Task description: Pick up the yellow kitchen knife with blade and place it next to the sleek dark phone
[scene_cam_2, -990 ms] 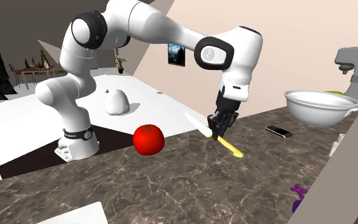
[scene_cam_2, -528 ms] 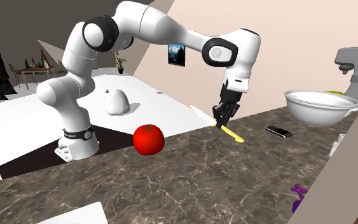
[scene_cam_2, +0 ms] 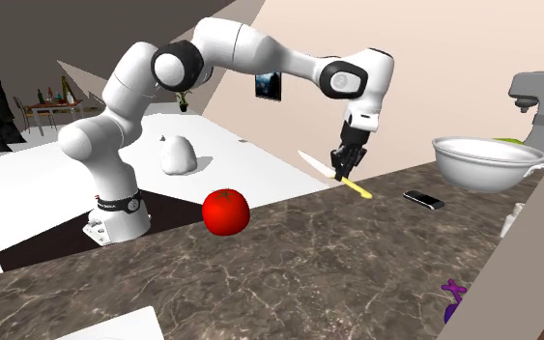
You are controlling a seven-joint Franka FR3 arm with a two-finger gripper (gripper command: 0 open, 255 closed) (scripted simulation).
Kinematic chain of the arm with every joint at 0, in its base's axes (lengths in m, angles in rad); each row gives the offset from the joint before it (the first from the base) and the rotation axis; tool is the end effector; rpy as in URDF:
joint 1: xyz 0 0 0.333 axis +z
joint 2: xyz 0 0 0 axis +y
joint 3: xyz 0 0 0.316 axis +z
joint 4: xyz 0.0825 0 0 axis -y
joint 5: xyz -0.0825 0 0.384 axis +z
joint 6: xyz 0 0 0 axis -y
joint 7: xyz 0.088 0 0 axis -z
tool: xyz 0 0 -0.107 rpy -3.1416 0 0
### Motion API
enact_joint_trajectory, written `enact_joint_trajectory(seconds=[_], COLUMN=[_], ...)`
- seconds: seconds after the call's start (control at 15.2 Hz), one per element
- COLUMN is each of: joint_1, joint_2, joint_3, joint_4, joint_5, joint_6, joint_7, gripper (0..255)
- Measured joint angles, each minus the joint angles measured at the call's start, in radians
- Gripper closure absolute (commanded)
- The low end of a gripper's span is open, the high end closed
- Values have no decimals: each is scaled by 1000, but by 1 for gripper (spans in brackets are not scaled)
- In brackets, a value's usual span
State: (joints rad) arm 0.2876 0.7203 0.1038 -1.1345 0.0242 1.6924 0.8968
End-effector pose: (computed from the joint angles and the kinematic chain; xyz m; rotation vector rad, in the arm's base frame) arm 0.6833 0.2615 0.3699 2.9997 -0.8148 -0.2857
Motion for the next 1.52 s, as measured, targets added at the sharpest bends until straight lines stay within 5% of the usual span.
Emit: enact_joint_trajectory(seconds=[0.26, 1.45, 1.52], joint_1=[41, 42, 42], joint_2=[46, 91, 91], joint_3=[9, 6, 6], joint_4=[63, -27, -27], joint_5=[-2, -5, -5], joint_6=[-14, 121, 121], joint_7=[46, 41, 41], gripper=[255, 255, 0])
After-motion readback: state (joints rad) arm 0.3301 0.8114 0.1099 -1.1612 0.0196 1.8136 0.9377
